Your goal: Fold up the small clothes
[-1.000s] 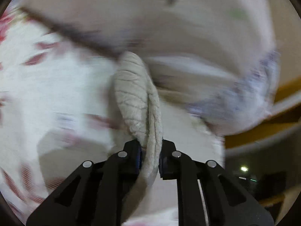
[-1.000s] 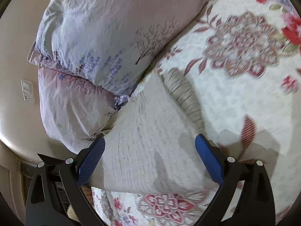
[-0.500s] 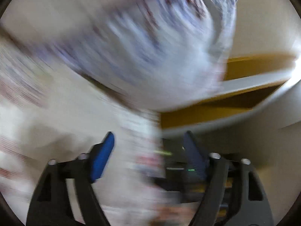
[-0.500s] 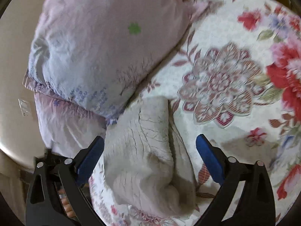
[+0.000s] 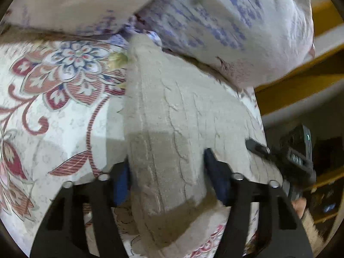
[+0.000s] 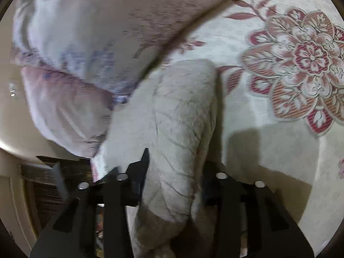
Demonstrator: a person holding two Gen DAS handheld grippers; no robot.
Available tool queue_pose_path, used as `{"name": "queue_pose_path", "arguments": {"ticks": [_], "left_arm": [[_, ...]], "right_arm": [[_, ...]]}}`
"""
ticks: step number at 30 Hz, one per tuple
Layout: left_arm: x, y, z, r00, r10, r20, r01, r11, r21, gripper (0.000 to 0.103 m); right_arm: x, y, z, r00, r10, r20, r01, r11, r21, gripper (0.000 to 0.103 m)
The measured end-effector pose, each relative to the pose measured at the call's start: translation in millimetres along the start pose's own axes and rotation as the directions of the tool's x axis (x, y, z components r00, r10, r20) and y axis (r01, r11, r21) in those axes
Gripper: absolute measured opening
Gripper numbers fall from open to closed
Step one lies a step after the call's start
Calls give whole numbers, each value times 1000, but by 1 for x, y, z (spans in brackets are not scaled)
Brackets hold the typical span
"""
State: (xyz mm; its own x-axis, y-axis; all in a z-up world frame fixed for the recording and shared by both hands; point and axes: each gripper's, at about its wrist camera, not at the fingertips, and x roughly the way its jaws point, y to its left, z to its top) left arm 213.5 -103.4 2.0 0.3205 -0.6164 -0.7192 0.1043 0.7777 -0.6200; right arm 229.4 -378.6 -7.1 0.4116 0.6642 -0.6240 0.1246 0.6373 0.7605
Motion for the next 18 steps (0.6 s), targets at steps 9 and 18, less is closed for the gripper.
{"name": "queue_pose_path", "arguments": {"ticks": [9,18], "left_arm": [[-92,24,-42,971,196,137,-222,952,212,47],[-155,59,-86,925,322,204,-353,925,142,82]], "right_arm": [[-1,44,-34,990,-127,59,134,981,-143,49],[25,40,-17,954,-268,136,276,960,-42,10]]}}
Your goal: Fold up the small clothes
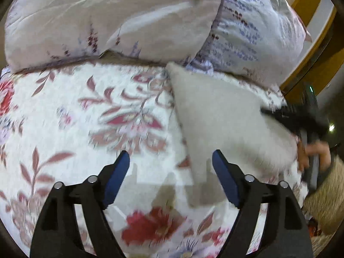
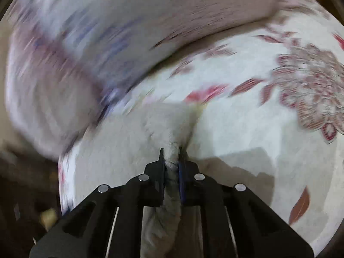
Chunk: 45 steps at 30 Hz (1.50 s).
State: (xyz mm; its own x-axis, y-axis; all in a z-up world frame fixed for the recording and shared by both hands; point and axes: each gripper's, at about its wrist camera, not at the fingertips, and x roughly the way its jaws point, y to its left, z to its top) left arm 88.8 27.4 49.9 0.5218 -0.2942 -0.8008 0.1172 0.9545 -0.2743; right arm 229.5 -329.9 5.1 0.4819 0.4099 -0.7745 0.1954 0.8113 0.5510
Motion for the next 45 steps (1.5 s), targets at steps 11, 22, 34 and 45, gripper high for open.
{"name": "queue_pose_path", "arguments": {"ticks": [11,22,34,45], "left_arm": [[-2,-19,-51,997,53,-54,-52,998,31,101],[20,-48,-67,987,125,-98,-119,991,60,101],[33,-64,-70,954,280,-106,-270,958,98,101],[35,-62,-68,951,290,-107,-281,956,88,101]], "right_arm": [[-99,27,-86,975,177,132,-143,963,-230,64],[-108,23,-134,960,-140,240,208,937,-282,100],[-30,29,-187,908,-386,162,418,823,-385,102],[-30,26,-186,909,-386,157,416,826,-380,102]]}}
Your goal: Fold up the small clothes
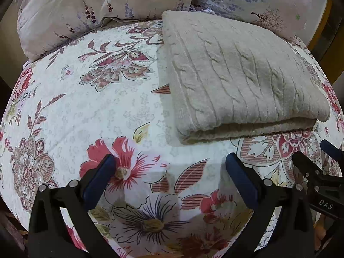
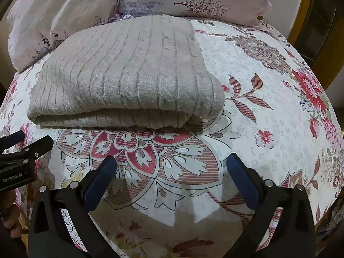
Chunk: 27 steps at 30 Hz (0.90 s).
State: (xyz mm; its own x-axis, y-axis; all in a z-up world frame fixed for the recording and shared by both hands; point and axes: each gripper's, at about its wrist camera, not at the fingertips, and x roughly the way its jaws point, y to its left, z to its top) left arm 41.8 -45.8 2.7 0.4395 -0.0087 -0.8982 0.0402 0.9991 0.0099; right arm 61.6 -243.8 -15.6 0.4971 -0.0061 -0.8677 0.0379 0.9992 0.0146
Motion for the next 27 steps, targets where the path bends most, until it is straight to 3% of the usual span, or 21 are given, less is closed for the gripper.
{"name": "queue_pose_path", "arguments": {"ticks": [27], "left_arm": [[-1,-1,0,1000,4,0,-4,1000,-6,101]], "right_arm": [[-2,0,0,1000,0,-4,0,1000,-1,102]]}}
